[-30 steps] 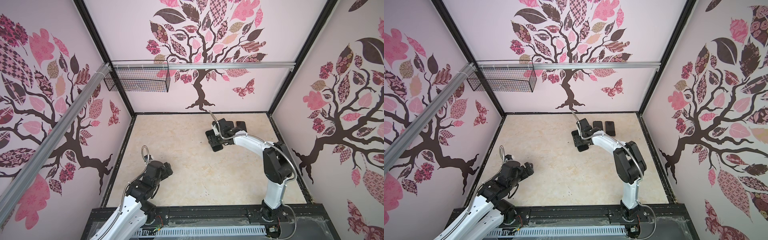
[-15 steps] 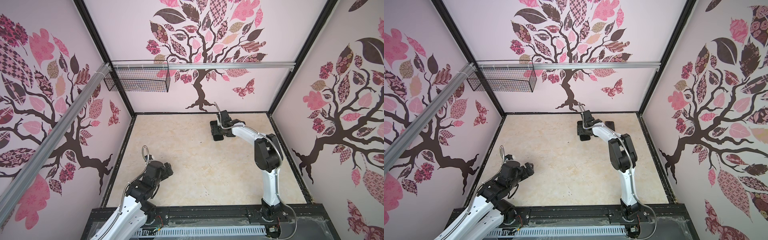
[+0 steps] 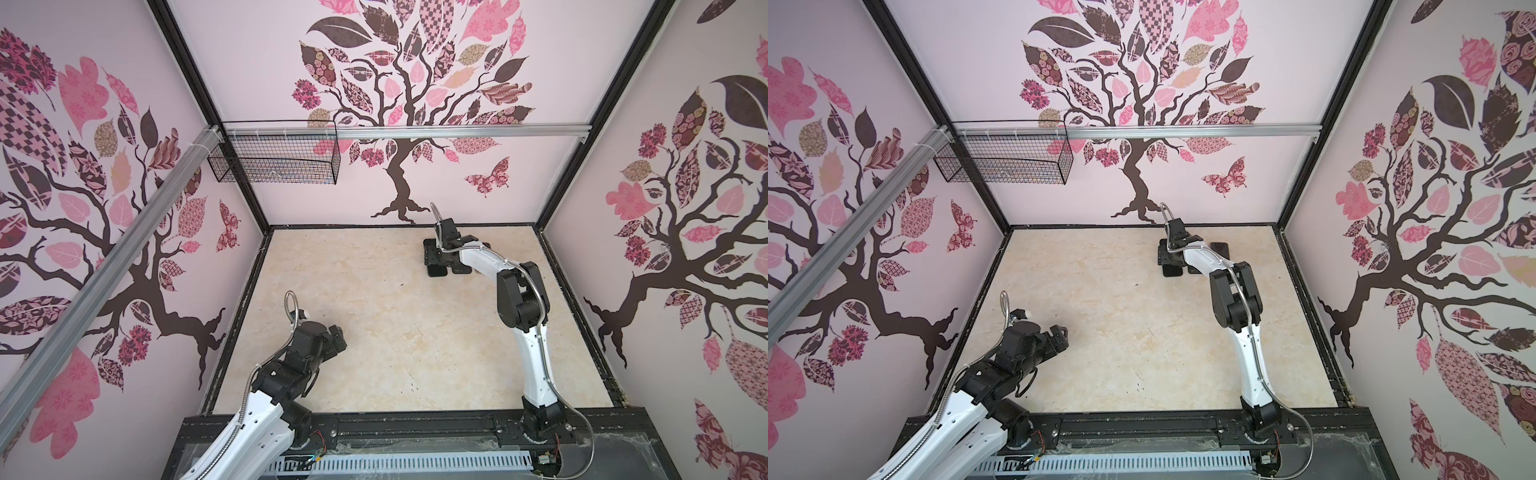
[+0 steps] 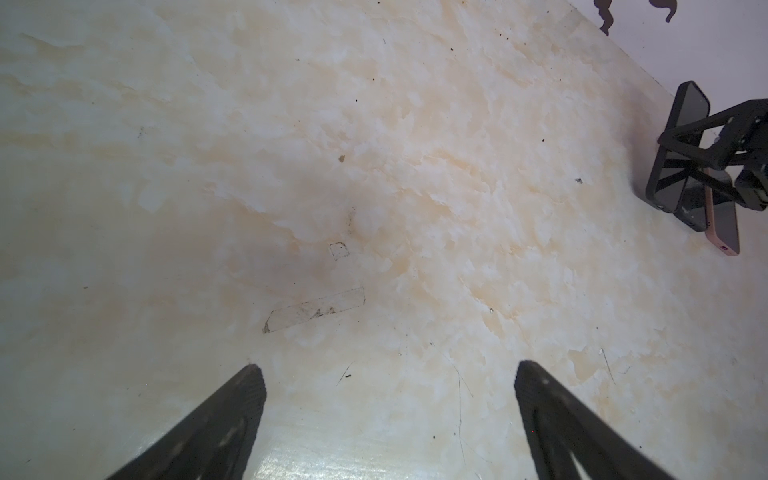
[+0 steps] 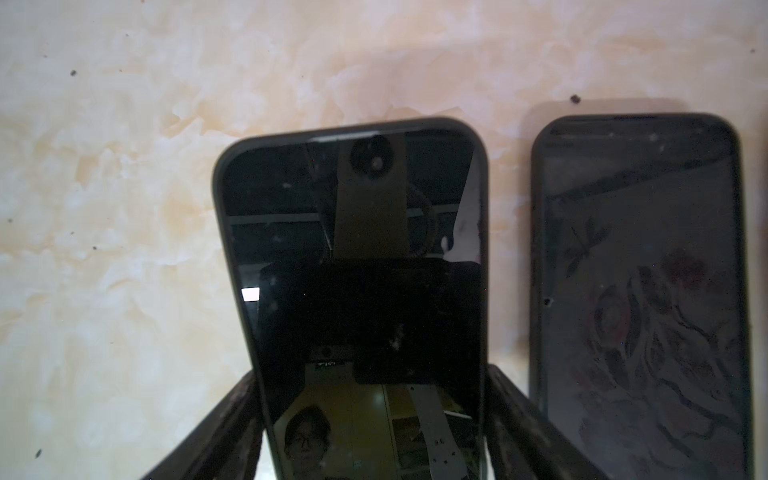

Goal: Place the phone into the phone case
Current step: 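Carry the cased phone with the right gripper toward the phones at the far edge, then set the cased phone down beside the other phones and open the right gripper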

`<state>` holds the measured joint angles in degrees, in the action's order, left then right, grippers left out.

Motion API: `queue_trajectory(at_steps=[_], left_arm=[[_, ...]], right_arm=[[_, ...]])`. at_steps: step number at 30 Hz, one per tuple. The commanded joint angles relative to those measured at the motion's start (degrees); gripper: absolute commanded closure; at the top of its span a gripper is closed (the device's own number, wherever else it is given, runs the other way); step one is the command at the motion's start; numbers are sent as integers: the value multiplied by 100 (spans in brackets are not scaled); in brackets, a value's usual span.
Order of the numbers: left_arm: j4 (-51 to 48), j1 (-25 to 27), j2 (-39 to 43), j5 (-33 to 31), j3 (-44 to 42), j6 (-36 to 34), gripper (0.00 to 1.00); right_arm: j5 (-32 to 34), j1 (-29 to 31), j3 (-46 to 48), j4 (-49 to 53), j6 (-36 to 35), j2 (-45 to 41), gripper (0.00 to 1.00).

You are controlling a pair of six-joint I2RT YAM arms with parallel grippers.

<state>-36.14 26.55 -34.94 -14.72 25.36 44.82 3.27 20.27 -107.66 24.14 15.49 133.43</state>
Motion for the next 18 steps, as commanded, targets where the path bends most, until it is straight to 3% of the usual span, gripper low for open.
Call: queue_trajectory(at_steps=[1,12,18], left_arm=[[-7,-27,-27,8,126,-96,3],[96,-27,-186,8,147,-145,3],[141,-27,-228,-45,86,-165,3]], right_arm=[[121,-49,-327,-94,36,234,70],[-74,-120,-320,-111,97,399,60],[-209,-134,-315,-120,181,404,47]])
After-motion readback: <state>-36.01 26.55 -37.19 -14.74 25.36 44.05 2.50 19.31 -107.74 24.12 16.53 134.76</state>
